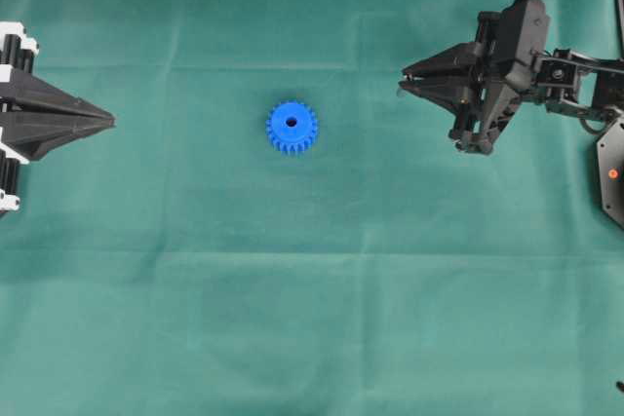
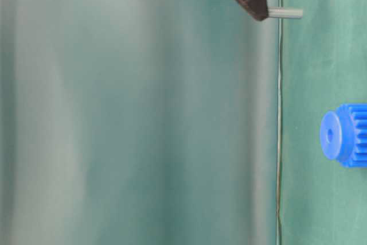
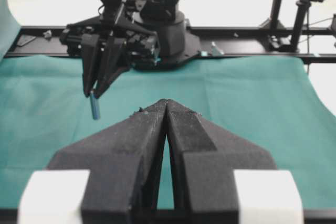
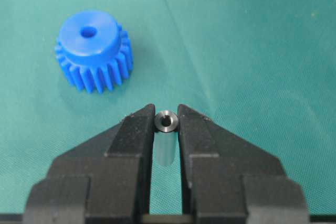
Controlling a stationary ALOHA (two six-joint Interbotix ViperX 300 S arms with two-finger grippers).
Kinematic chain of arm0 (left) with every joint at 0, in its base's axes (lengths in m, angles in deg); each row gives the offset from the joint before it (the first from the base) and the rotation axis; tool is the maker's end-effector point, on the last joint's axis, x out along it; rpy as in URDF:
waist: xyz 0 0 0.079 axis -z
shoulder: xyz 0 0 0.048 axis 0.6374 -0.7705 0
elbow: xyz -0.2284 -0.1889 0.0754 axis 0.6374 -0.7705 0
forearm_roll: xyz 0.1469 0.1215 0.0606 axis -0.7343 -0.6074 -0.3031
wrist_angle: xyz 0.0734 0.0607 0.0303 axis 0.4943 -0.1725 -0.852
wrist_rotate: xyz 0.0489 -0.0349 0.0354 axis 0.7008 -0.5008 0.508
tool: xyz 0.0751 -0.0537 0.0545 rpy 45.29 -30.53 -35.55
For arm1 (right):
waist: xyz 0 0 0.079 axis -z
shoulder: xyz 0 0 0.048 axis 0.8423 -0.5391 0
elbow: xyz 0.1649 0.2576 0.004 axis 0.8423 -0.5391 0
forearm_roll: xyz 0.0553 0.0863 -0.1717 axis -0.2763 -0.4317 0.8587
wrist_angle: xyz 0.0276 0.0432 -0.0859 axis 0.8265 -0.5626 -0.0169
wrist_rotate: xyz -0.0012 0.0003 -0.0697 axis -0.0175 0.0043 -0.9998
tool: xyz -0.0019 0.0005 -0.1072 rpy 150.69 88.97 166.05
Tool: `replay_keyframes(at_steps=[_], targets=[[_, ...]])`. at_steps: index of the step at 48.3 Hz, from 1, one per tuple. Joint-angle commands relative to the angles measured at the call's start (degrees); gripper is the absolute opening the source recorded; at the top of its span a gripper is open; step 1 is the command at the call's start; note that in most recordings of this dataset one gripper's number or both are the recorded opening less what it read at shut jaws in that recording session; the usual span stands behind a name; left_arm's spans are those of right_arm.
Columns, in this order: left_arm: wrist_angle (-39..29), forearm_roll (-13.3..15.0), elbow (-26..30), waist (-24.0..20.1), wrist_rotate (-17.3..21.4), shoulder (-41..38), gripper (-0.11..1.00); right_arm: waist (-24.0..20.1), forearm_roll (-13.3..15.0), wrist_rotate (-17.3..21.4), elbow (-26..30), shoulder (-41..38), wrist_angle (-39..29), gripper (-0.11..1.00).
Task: Insert the shaft placed at a random location into the center hole of the small gear at another random location.
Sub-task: 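Carry the shaft left with the right gripper over the blue gear's hole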
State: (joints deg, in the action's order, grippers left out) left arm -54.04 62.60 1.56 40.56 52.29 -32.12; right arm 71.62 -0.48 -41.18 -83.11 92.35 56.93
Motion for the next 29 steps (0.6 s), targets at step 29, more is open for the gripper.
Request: replay_keyframes(at_steps=[29], targets=[[0.09,-0.09,1.41,0.26,-1.85,-0.44,0.0,-3.08,0.0,-0.09,8.79,-6.68,-0.79,0.14]])
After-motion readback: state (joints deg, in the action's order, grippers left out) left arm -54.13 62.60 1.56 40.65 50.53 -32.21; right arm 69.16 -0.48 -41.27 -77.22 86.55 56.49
